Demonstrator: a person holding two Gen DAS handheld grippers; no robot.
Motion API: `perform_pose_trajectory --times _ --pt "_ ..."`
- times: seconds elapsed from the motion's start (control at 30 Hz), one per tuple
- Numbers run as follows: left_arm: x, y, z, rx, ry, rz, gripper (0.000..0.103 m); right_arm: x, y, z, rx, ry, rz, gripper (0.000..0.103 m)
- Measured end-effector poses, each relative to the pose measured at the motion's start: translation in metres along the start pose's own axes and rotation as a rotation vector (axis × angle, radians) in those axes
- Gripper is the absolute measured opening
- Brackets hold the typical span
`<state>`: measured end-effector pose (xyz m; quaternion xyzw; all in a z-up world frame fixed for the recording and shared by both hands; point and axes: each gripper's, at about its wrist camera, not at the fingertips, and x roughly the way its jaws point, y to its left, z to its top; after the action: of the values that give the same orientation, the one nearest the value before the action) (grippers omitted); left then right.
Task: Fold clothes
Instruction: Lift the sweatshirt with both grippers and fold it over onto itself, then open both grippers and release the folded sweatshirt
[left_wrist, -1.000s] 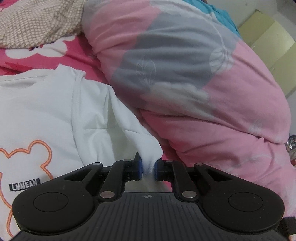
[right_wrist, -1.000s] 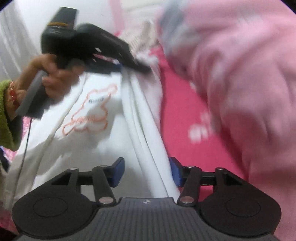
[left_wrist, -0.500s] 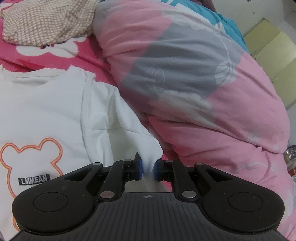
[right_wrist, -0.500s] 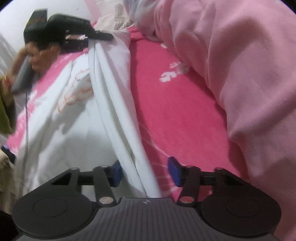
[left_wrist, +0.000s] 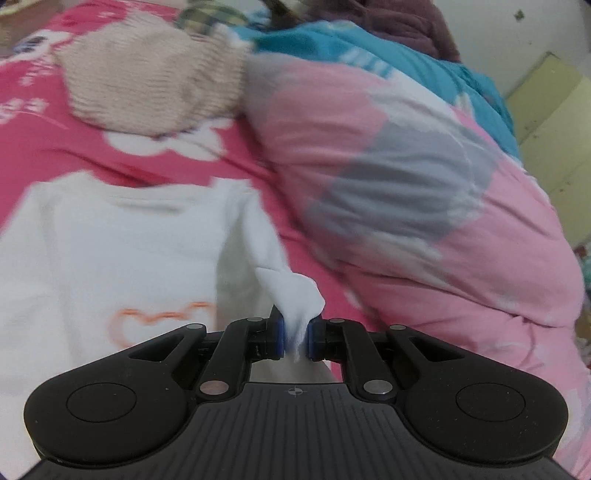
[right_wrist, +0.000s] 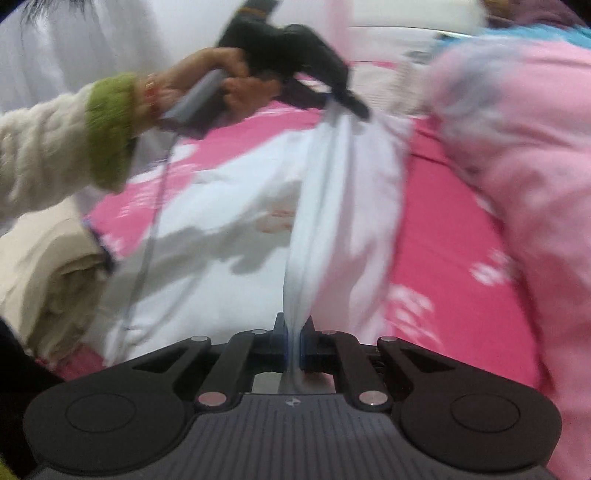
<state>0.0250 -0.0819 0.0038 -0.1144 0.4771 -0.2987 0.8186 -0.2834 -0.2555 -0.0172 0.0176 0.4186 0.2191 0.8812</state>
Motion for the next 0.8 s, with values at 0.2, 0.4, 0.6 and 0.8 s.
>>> perform_pose_trajectory --times 0.2,0.4,0.6,0.8 --pt "-0.043 0.061 0.007 -0.077 0.020 0.101 0.008 0.051 0.051 0.048 -0.124 0.122 0.201 0.006" --pt "-0.079 0.116 0.009 -0.126 0.052 0.155 0.008 0.104 0.100 0.088 -0.246 0.256 0.321 0.006" --pt "-0.101 0.165 0.001 -0.158 0.079 0.219 0.008 0.142 0.144 0.094 -0.334 0.311 0.407 0.006" --pt "-0.104 0.197 -0.007 -0.182 0.098 0.236 0.008 0.168 0.164 0.090 -0.327 0.342 0.434 0.006"
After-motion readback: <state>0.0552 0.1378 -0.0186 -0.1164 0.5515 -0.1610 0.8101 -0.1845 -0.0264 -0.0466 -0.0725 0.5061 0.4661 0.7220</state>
